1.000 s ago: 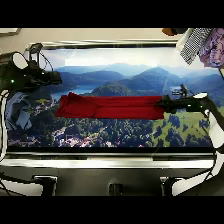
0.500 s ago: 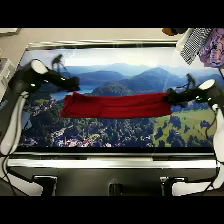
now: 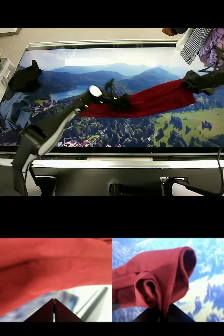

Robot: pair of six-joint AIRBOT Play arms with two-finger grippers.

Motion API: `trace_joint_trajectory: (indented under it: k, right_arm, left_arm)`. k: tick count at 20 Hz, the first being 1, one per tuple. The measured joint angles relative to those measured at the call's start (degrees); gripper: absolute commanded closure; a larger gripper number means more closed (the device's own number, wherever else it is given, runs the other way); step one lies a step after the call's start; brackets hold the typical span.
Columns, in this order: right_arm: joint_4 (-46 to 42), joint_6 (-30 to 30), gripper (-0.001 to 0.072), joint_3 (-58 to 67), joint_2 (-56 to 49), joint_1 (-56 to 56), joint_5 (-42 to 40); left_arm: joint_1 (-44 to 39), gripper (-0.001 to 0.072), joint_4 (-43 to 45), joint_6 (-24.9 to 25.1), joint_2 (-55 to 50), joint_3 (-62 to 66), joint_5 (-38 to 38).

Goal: Fold the clothes and pants, and hang the long-sleeved shirts on hangers.

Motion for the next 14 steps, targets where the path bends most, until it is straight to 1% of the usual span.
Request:
trace_joint_trajectory:
  k: [3, 6, 9, 14]
  right_arm:
    - [-0.9, 2.1, 0.0684, 0.6, 3.7, 0.0, 3.7]
    - [-1.7, 3.4, 0.0684, 0.8, 7.0, 0.0, 6.6]
    - [-2.8, 4.1, 0.0684, 0.8, 8.8, 0.0, 8.3]
    - [-5.4, 5.6, 0.0684, 0.8, 9.7, 0.0, 9.9]
  left_arm:
    - [-5.4, 0.0689, -7.3, 0.0, -2.9, 0.7, 6.2]
    - [-9.1, 0.0688, -12.2, -0.1, -5.8, 2.9, 9.5]
    - [-11.5, 0.0688, -15.2, -0.3, -8.2, 5.3, 10.9]
    - [-14.1, 0.0689, -17.3, -1.2, -10.0, 8.0, 13.7]
